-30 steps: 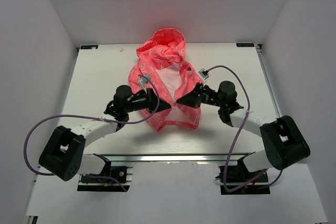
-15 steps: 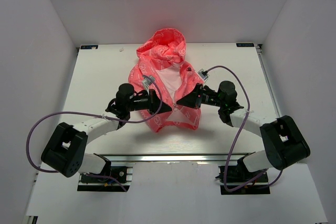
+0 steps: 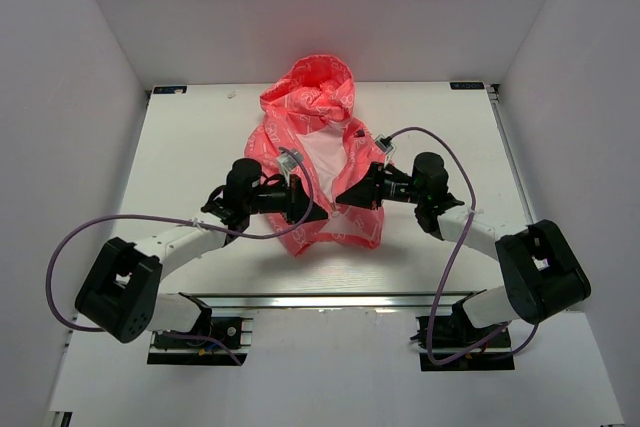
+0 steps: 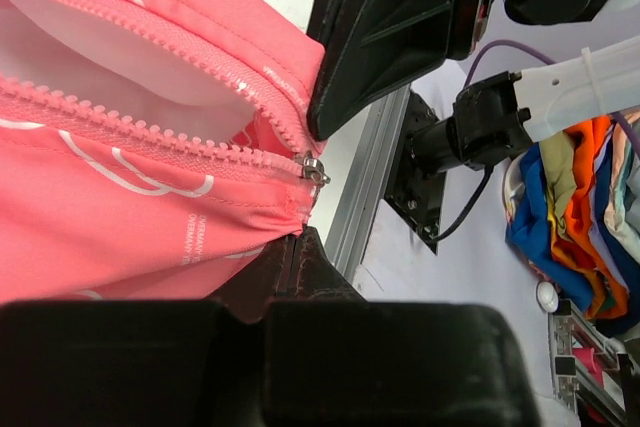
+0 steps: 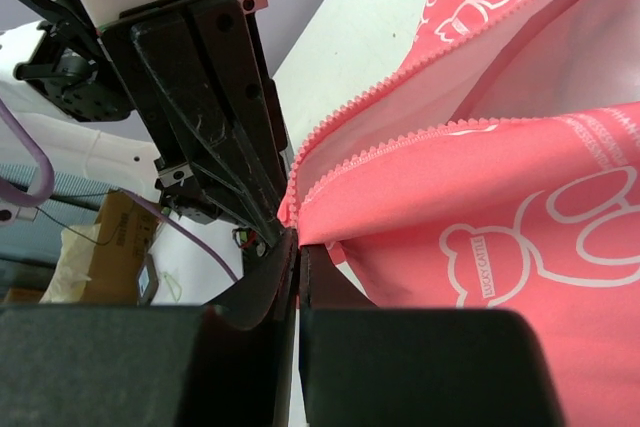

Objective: Zip up the jacket

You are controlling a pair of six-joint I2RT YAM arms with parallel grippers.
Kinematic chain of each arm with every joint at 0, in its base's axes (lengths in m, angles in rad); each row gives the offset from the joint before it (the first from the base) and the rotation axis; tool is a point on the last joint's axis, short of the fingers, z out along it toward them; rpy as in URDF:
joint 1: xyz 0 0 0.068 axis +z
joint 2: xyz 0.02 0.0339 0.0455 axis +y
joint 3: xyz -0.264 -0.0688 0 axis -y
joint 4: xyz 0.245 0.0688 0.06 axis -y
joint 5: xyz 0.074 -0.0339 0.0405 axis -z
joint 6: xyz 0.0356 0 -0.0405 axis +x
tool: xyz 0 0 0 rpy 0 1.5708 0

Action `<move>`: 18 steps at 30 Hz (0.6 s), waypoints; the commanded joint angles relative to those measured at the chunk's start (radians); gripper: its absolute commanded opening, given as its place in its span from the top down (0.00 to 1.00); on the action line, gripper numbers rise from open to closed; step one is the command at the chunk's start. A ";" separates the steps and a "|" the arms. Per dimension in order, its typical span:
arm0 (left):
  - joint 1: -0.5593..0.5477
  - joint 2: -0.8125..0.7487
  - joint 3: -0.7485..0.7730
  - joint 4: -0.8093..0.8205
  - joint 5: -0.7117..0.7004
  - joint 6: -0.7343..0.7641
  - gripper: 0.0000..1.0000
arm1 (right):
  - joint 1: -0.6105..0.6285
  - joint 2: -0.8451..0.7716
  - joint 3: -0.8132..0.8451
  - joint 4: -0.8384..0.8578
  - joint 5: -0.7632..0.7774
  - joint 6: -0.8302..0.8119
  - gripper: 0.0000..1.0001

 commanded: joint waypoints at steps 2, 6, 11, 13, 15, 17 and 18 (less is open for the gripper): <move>-0.032 -0.035 -0.024 -0.183 0.072 0.028 1.00 | -0.043 -0.033 0.082 0.055 0.084 -0.038 1.00; -0.026 -0.050 0.028 -0.290 -0.015 0.006 0.89 | -0.030 -0.047 0.087 -0.065 0.013 -0.098 1.00; -0.020 -0.122 0.016 -0.197 -0.043 -0.081 0.21 | -0.006 -0.090 0.052 -0.160 0.015 -0.138 1.00; -0.017 -0.150 0.002 -0.169 -0.058 -0.104 0.03 | 0.002 -0.101 0.040 -0.159 0.016 -0.136 1.00; -0.012 -0.156 -0.021 -0.131 -0.087 -0.125 0.02 | 0.005 -0.104 0.027 -0.148 0.007 -0.127 1.00; 0.014 -0.136 -0.034 -0.068 -0.087 -0.170 0.02 | 0.006 -0.099 0.015 -0.102 -0.005 -0.102 1.00; 0.026 -0.126 -0.038 -0.035 -0.065 -0.191 0.02 | 0.006 -0.098 0.010 -0.085 -0.018 -0.073 1.00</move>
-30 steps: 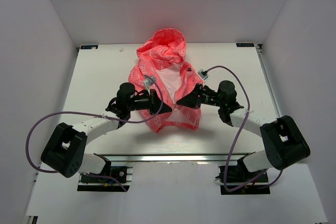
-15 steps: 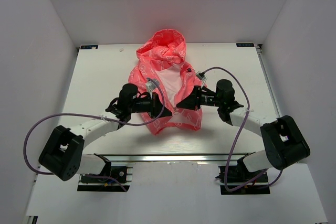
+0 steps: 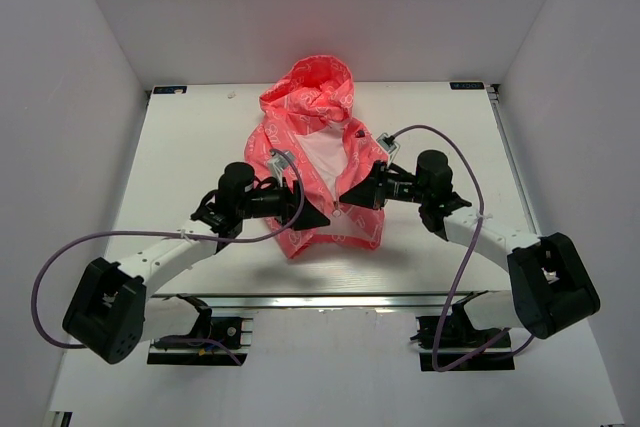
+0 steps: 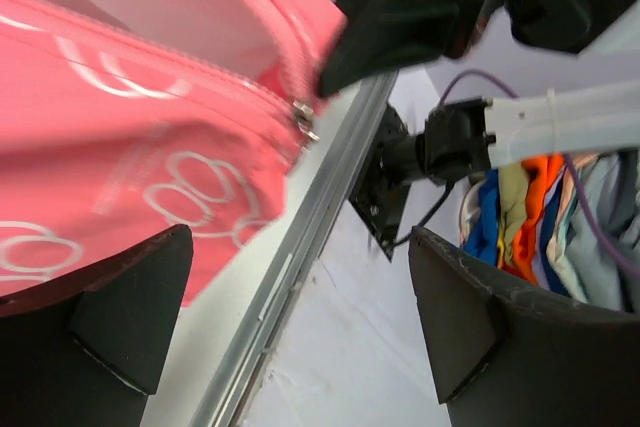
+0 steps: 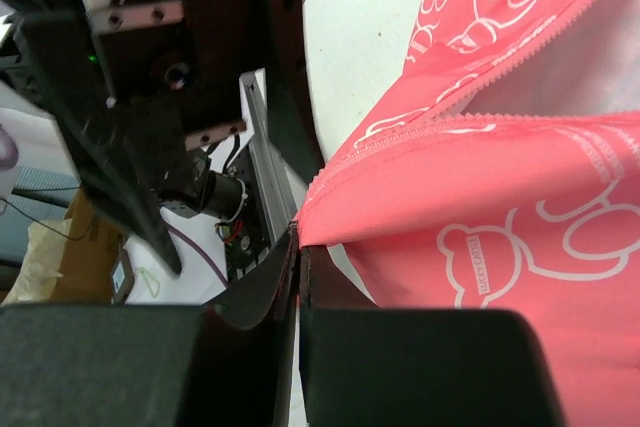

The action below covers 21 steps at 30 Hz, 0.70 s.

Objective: Zip up the jacket

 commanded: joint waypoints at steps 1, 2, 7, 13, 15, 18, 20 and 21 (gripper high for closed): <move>0.056 0.036 -0.025 0.139 0.014 -0.127 0.02 | 0.005 -0.017 -0.014 0.089 -0.028 0.040 1.00; 0.068 0.052 -0.030 0.221 0.028 -0.155 0.02 | 0.005 -0.018 -0.019 0.106 -0.031 0.049 1.00; 0.085 0.141 -0.021 0.375 0.098 -0.236 0.02 | 0.005 -0.028 -0.023 0.118 -0.013 0.054 1.00; 0.084 0.188 -0.019 0.447 0.121 -0.267 0.05 | 0.022 -0.002 -0.005 0.139 -0.008 0.067 1.00; 0.084 0.187 -0.034 0.489 0.118 -0.285 0.10 | 0.036 0.001 -0.003 0.146 0.010 0.069 1.00; 0.081 0.193 -0.047 0.543 0.123 -0.304 0.19 | 0.044 0.023 0.001 0.159 0.009 0.074 1.00; 0.076 0.199 -0.042 0.559 0.127 -0.303 0.26 | 0.047 0.032 0.006 0.172 0.010 0.086 1.00; 0.065 0.201 -0.044 0.567 0.126 -0.302 0.28 | 0.048 0.040 0.007 0.176 0.010 0.092 1.00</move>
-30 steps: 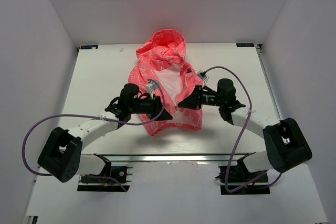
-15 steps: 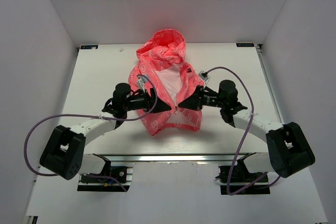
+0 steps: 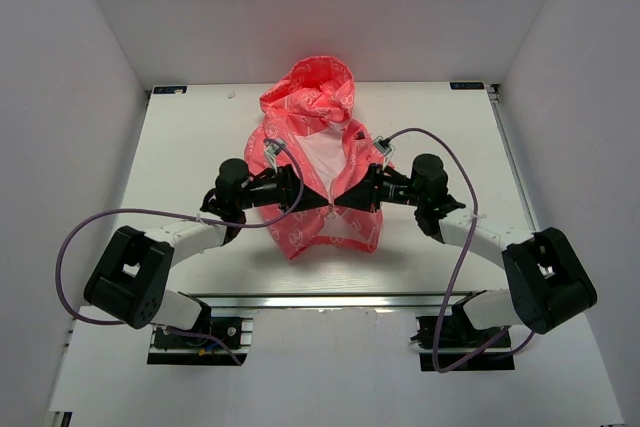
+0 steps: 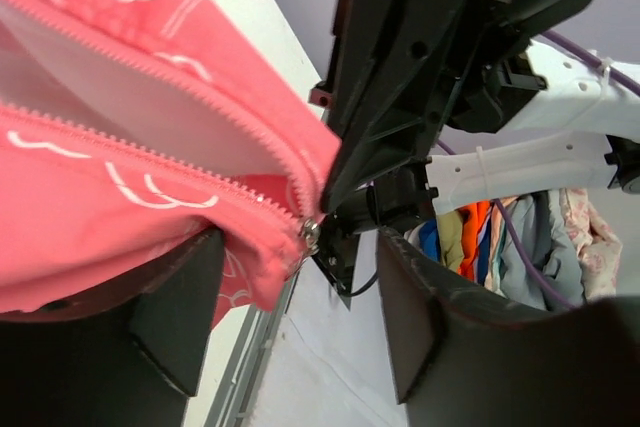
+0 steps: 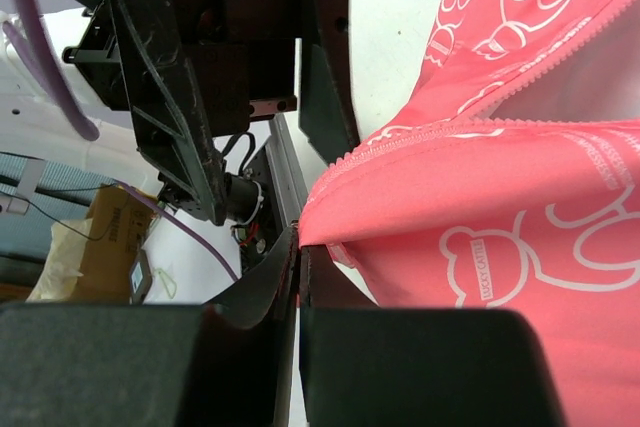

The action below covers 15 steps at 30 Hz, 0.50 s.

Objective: Zip up the jacket

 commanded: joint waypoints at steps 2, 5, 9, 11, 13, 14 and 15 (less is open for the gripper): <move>-0.026 0.008 -0.012 0.104 0.024 -0.010 0.33 | 0.009 0.022 0.031 0.113 0.003 0.039 1.00; -0.036 0.011 -0.014 0.107 0.026 -0.011 0.46 | 0.009 0.026 0.038 0.118 0.008 0.046 1.00; -0.036 0.000 -0.029 0.087 0.018 -0.004 0.51 | 0.009 0.017 0.038 0.117 0.017 0.048 1.00; -0.036 -0.007 -0.035 0.090 0.013 -0.004 0.59 | 0.009 0.012 0.037 0.114 0.020 0.048 1.00; -0.036 -0.012 -0.037 0.097 0.016 -0.001 0.69 | 0.009 0.012 0.035 0.104 0.023 0.048 1.00; -0.036 -0.018 -0.039 0.100 0.016 -0.001 0.70 | 0.009 0.011 0.034 0.101 0.026 0.048 1.00; -0.036 -0.021 -0.037 0.098 0.018 0.002 0.77 | 0.009 0.011 0.032 0.098 0.029 0.048 1.00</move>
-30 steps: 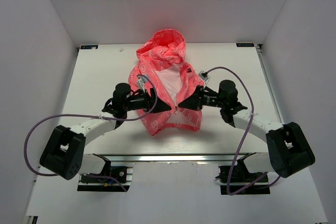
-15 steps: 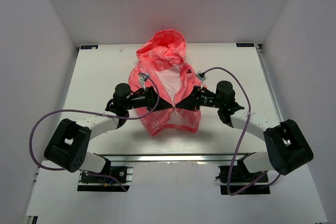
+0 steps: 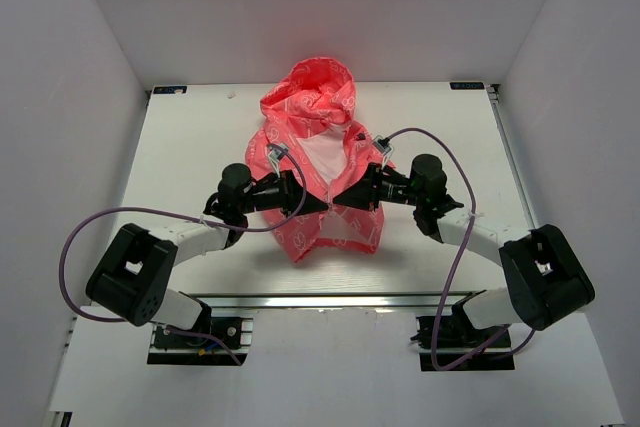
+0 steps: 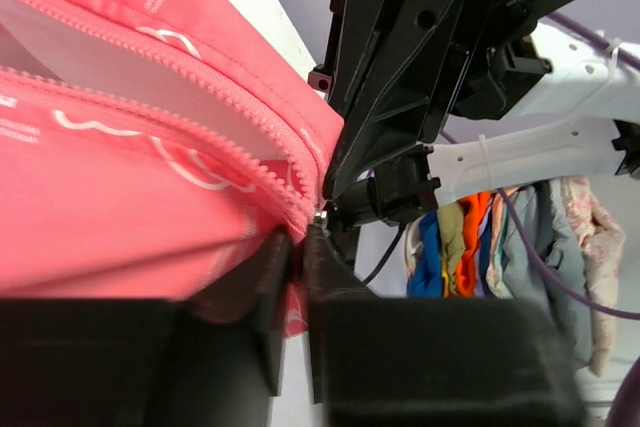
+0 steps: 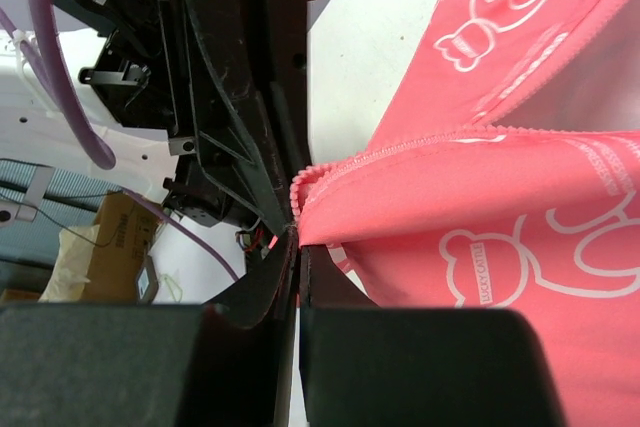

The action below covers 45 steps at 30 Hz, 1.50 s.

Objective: Zip up the jacket

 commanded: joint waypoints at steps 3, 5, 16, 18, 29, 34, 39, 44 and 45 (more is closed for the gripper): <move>-0.010 -0.043 -0.006 0.033 0.018 0.021 1.00 | 0.009 -0.011 0.037 0.056 0.025 0.011 1.00; -0.010 -0.042 -0.006 0.018 0.016 0.040 1.00 | 0.010 0.004 0.043 0.070 0.024 0.025 1.00; -0.011 -0.059 0.024 -0.127 -0.014 0.106 1.00 | 0.010 0.029 0.121 -0.066 -0.010 -0.044 0.63; -0.011 -0.054 0.023 -0.108 -0.033 0.072 1.00 | 0.010 0.008 0.095 -0.083 -0.009 -0.053 0.31; -0.010 -0.040 0.007 -0.016 -0.085 -0.017 1.00 | 0.024 -0.222 0.015 -0.465 0.123 -0.246 0.11; -0.011 -0.040 -0.010 0.002 -0.096 -0.029 1.00 | 0.065 -0.261 -0.018 -0.473 0.114 -0.242 0.11; -0.011 -0.026 -0.020 0.045 -0.077 -0.052 1.00 | 0.101 -0.175 0.006 -0.375 0.091 -0.222 0.11; -0.011 -0.022 -0.023 0.053 -0.071 -0.054 1.00 | 0.105 -0.100 0.012 -0.237 0.131 -0.158 0.11; -0.011 -0.020 -0.023 0.054 -0.070 -0.054 1.00 | 0.105 -0.092 0.012 -0.191 0.131 -0.147 0.11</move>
